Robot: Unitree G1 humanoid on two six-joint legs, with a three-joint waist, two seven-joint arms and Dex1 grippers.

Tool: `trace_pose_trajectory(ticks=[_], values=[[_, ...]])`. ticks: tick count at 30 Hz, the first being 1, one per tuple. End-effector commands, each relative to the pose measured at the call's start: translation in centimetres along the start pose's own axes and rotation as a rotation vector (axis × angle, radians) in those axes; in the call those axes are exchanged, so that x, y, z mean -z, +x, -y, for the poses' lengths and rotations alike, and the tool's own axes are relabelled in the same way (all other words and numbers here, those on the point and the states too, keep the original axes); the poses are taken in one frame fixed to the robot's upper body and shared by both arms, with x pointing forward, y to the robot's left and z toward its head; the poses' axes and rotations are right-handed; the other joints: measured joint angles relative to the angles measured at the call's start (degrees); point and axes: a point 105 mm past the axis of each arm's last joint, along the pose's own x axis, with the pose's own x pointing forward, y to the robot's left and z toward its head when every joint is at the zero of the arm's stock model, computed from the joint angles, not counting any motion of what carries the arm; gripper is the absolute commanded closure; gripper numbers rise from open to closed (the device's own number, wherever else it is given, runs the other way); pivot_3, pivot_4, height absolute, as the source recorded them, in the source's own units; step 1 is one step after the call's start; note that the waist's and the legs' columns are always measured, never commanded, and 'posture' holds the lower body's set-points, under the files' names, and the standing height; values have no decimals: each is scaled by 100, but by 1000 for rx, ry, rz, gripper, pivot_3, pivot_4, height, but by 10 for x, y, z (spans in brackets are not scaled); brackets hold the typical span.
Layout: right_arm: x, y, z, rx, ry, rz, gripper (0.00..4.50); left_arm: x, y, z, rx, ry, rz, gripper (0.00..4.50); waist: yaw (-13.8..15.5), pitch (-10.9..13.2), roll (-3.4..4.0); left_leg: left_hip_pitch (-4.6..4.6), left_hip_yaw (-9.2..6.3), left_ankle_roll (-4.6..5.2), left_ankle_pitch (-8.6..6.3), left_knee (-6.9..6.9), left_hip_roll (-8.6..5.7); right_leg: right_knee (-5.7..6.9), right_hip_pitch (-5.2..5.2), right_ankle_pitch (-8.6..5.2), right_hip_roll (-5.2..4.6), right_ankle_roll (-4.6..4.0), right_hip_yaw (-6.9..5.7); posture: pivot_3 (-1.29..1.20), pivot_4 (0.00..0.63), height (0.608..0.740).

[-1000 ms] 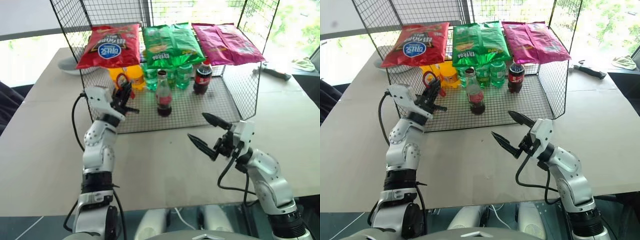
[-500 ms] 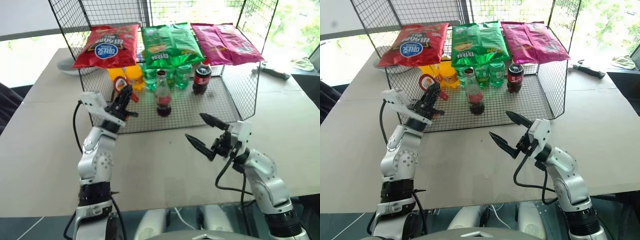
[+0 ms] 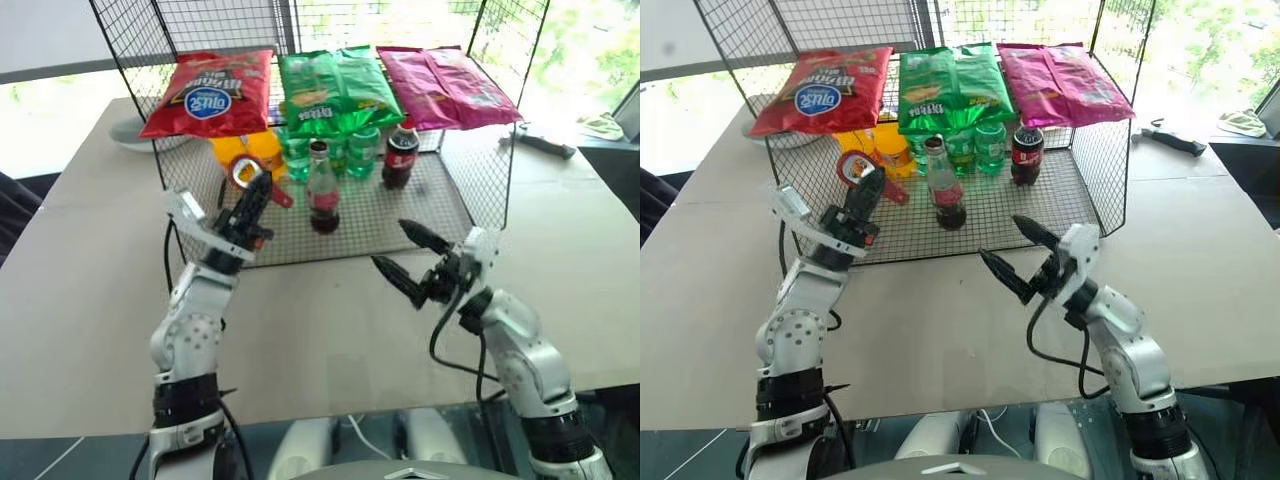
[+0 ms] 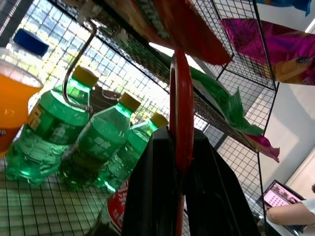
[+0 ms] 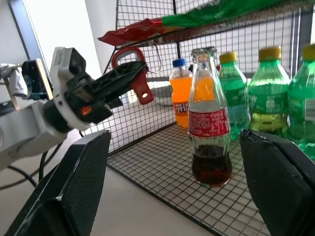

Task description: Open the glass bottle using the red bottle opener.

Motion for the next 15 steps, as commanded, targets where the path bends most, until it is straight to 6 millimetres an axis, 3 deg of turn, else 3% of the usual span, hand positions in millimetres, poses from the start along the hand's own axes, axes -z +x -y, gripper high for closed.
trace_pose_trajectory(ticks=[1, 3, 10, 15], values=[[-8, 5, -5, -53, 62, -94, 291, -1, 0, 21, 127, -68, -36, 4472, 35, 0, -1, -1, -4, 0, 0, 0, 1, -1, 0, 0, 1, 0, -4, 0, 150, 740], [-7, 7, -10, -101, 53, -178, 291, 7, -1, 30, 189, -115, -89, 4472, 39, 0, -1, -3, -9, 0, 0, 0, 0, -3, 1, -1, 1, -1, -9, 0, 150, 740], [-2, 11, -32, -294, 295, -334, 291, 28, -7, 68, 419, -317, -260, 4472, 10, 1, -2, -12, -6, 2, -1, -1, 0, -10, -1, 0, -11, -1, -5, 0, 150, 740], [2, 13, -46, -409, 389, -453, 291, 41, -16, 80, 485, -381, -363, 4472, 4, 0, -2, -14, -5, 2, -1, -1, 0, -9, -4, 0, -12, -1, -5, 0, 150, 740]])
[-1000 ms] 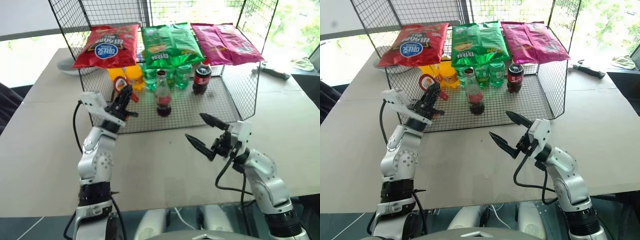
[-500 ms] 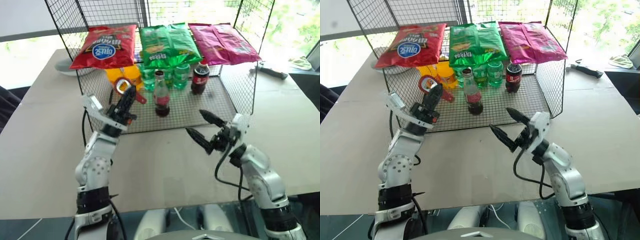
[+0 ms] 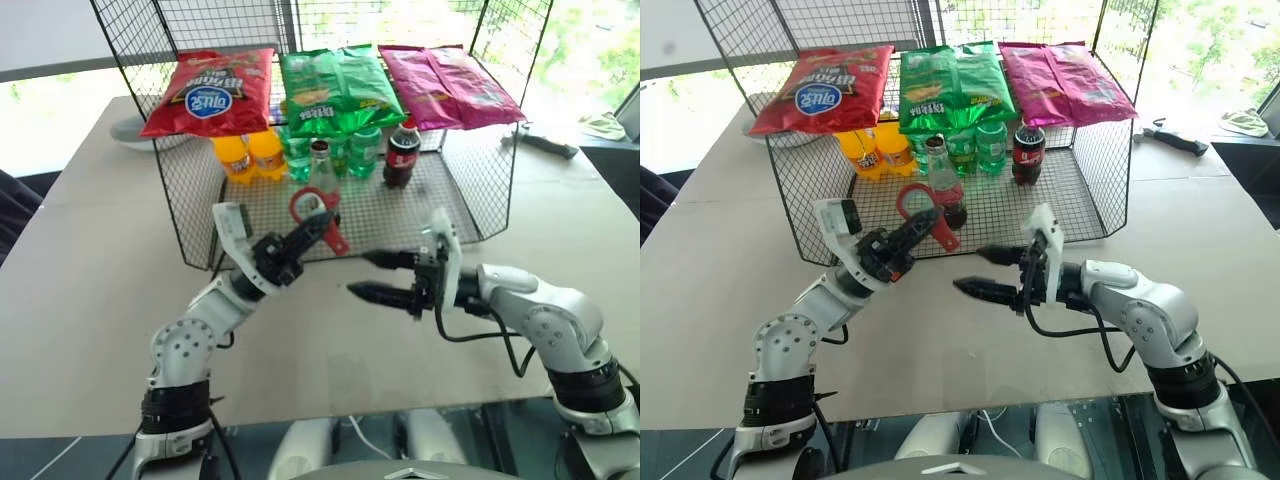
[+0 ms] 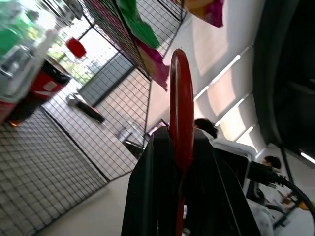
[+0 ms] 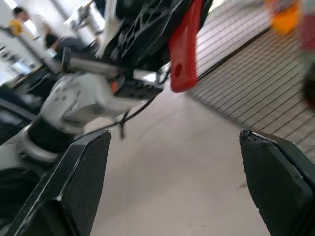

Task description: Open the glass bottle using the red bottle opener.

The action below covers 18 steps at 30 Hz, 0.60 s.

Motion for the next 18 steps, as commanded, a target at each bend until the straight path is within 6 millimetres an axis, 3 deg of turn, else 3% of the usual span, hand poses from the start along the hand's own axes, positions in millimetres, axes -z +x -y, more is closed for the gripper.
trace_pose_trajectory(ticks=[1, 9, 18], values=[[-6, 6, -10, -75, 39, -19, 291, 6, 1, 14, 74, -17, -48, 4472, 3, 0, 0, 0, 0, 0, 0, 0, 0, 0, 0, 0, 0, 0, 0, 0, 150, 740], [-12, 10, -28, -200, 105, -40, 291, 31, -10, 13, 68, -53, -146, 4472, 8, -1, 0, -20, -2, 0, 0, -2, -2, -6, -22, 0, -9, 0, -1, 0, 150, 740], [-9, 10, -32, -215, 120, -51, 4366, 30, -9, 6, 55, -43, -120, 4500, 8, -1, -1, -54, -4, 0, 1, 9, -5, -1, -53, 1, -13, -1, -6, 0, 150, 740]])
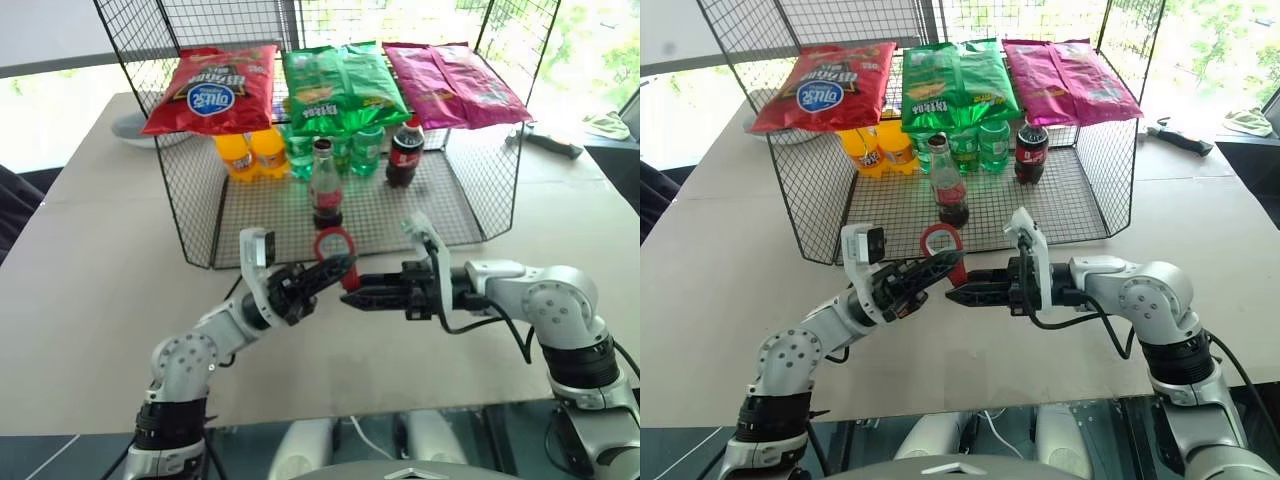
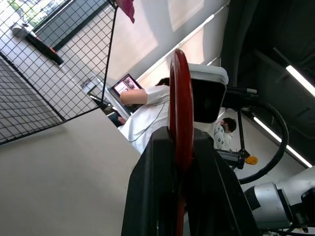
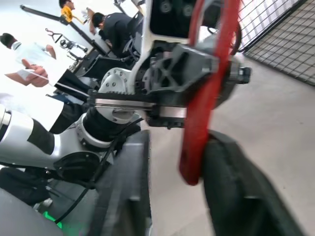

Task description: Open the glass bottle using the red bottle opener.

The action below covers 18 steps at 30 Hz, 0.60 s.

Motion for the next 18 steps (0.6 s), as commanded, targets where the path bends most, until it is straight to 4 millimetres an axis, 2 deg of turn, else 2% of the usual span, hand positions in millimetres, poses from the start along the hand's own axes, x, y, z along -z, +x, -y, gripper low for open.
trace_pose_trajectory(ticks=[1, 9, 11, 12, 13, 15, 16, 17, 18], values=[[-3, 8, -21, -107, -34, -1, 4443, -4, -1, -4, -28, 34, 10, 4500, -5, 0, 0, 0, 0, 0, 0, 0, 0, 0, 0, 0, 0, 0, 0, 0, 150, 740], [1, 8, -15, -64, -37, -12, 4443, -3, 2, -6, -30, 16, 13, 4500, 0, 0, 0, -1, 0, 0, 0, -1, 0, 0, 0, 0, 0, 0, 0, 0, 150, 740], [3, 7, -13, -53, -34, -11, 4500, 3, 2, -1, -5, 12, -29, 3739, -3, 0, 0, 0, 1, 0, 0, -1, 0, 0, 0, 0, 0, 0, 0, 0, 150, 740], [3, 7, -13, -52, -31, -12, 4500, 5, 2, 0, 1, 10, -40, 3518, -5, 0, 0, 0, 1, 0, 0, -1, 0, 0, 0, 0, 0, 0, 1, 0, 150, 740], [4, 7, -12, -47, -28, -11, 4500, 7, 2, 1, -2, 18, -47, 3035, -5, 0, 0, -1, 1, 0, 0, -1, 0, 0, 0, 0, 1, 0, 1, 0, 150, 740], [7, 5, -6, -16, -12, -3, 4500, 4, 1, -2, -25, 41, -29, 2222, -7, 0, 0, -1, 2, 0, 0, -2, 0, 0, -1, 0, 1, 0, 3, 0, 150, 740], [9, 3, -2, 0, -3, 1, 4500, 2, 1, -2, -37, 60, -23, 2116, -2, 0, -1, -2, 2, 0, 0, -2, 0, 0, -1, 0, 1, 0, 2, 0, 150, 740], [10, 1, 1, 18, 5, 7, 4500, -2, 0, -2, -45, 77, -12, 1585, 7, -1, -1, -1, 1, 0, 0, -1, 0, 0, -2, 0, 0, 0, 1, 0, 150, 740], [11, -2, 5, 44, 12, 17, 4500, -5, 0, -2, -51, 91, 2, 1431, 11, -1, -1, -1, 0, 0, 0, -1, 0, 1, -1, 0, 0, 0, -1, 0, 150, 740]])
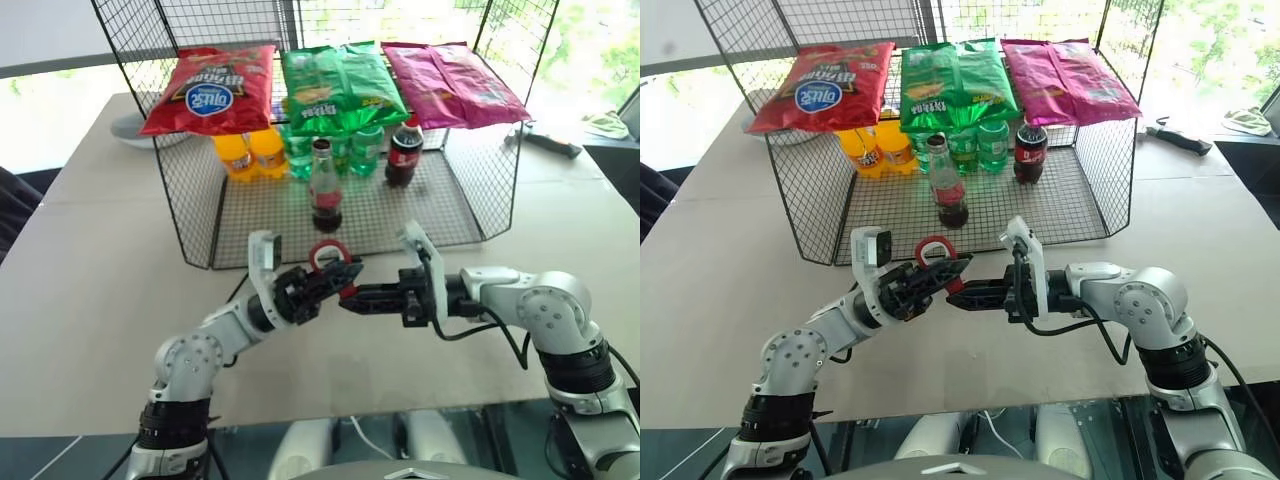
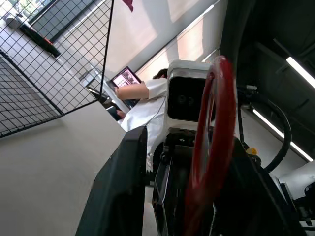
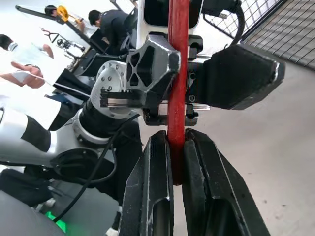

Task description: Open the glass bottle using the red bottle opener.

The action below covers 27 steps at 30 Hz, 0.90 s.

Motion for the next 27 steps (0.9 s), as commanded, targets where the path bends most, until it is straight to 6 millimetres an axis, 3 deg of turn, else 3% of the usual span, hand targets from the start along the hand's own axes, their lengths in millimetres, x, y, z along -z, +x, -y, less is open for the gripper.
trace_pose_trajectory(ticks=[1, 2, 4, 9, 13, 15, 18, 27], values=[[-1, -11, 8, 69, -13, 45, 4500, -16, -1, 7, -12, 92, 55, 1010, 7, 0, 0, 0, -1, 0, 0, 0, 0, 0, 0, 0, 0, 0, 0, 0, 150, 740], [-1, -15, 14, 111, -16, 64, 4500, -20, -2, 7, -22, 111, 74, 443, 4, 0, 0, -1, -1, 0, 0, 0, 0, -1, 0, 0, -1, 0, 0, 0, 150, 740], [-4, -25, 27, 201, -17, 121, 4500, -27, -4, 10, -42, 149, 104, 104, 2, 0, 0, -1, 3, 0, 0, 0, 0, -1, -1, 0, -1, 0, 4, 0, 150, 740], [-23, -58, 61, 488, -176, 316, 4500, -32, -14, 18, -130, 272, 118, 104, -7, 0, -1, -1, 6, 0, 0, -2, 0, 1, 0, 0, 0, 0, 8, 0, 150, 740], [-57, -84, 76, 705, -294, 557, 4500, -40, -26, 11, -296, 499, 128, 104, -8, 0, 0, 3, 17, -1, 0, -3, 1, 8, -1, 0, 3, 0, 15, 0, 150, 740], [-62, -87, 76, 733, -322, 598, 4500, -44, -30, 5, -352, 573, 133, 104, 11, 0, 0, 4, 16, -3, 1, -3, 1, 12, -1, 0, 4, 0, 13, 0, 150, 740], [-66, -86, 77, 778, -375, 617, 4500, -54, -35, -20, -488, 728, 147, 104, 23, -1, 1, 6, 15, -3, 1, -3, -1, 11, -2, 0, 3, 0, 11, 0, 150, 740], [-65, -82, 79, 807, -455, 595, 4500, -69, -17, -53, -564, 924, 176, 104, 3, -2, -1, 1, 15, -3, 1, -2, -1, 10, -4, 0, 15, 0, 11, 0, 150, 740]])
